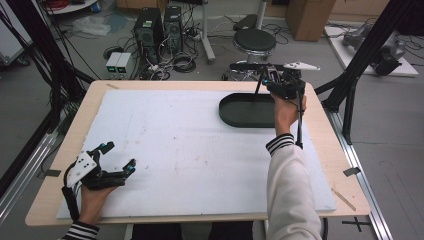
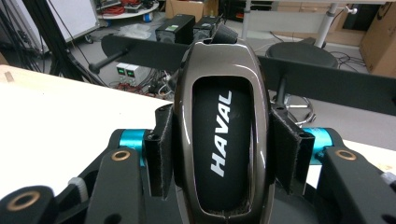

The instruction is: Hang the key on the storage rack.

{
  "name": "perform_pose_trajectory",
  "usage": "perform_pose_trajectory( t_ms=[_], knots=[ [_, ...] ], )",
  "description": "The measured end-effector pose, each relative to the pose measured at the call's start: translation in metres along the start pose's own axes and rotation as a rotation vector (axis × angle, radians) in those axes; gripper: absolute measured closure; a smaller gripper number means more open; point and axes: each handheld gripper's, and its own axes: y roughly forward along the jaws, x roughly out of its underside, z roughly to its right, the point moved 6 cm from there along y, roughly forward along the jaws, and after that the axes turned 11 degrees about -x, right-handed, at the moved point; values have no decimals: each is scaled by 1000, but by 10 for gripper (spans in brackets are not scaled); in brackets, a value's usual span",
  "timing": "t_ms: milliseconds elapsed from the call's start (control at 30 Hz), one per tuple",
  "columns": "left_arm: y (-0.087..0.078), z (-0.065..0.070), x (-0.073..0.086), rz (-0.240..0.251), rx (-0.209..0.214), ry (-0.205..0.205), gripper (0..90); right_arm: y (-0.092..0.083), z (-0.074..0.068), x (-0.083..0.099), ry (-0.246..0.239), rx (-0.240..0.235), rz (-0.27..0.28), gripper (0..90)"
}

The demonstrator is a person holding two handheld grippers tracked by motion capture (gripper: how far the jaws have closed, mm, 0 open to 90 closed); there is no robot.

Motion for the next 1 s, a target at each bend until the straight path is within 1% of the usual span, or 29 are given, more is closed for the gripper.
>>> perform_pose_trajectory(
  t_ms=[100, 300, 333, 400, 567, 600, 633, 700, 733, 833, 1000],
  knots=[
    [0, 0, 0, -1, 3, 1, 17, -1, 2, 6, 5, 1, -13, 480],
    [0, 0, 0, 0, 2, 3, 17, 1, 4, 19, 8, -5, -35, 480],
    [0, 0, 0, 0, 2, 3, 17, 2, 4, 22, 17, -9, -47, 480],
    [0, 0, 0, 0, 2, 3, 17, 3, 5, 23, 9, -9, -52, 480],
    [0, 0, 0, 0, 2, 4, 17, 5, 3, 27, 14, -16, -69, 480],
    [0, 0, 0, 0, 2, 4, 17, 6, 3, 29, 8, -17, -74, 480],
    [0, 0, 0, 0, 2, 4, 17, 7, 3, 31, 15, -20, -82, 480],
    [0, 0, 0, 0, 2, 3, 17, 10, 4, 35, 12, -23, -98, 480],
    [0, 1, 0, 1, 2, 3, 17, 11, 3, 37, 21, -24, -105, 480],
    [0, 1, 0, 2, 3, 3, 17, 17, 3, 44, 14, -32, -123, 480],
    [0, 1, 0, 5, 2, 2, 17, 26, 0, 48, 13, -44, -145, 480]
  ],
)
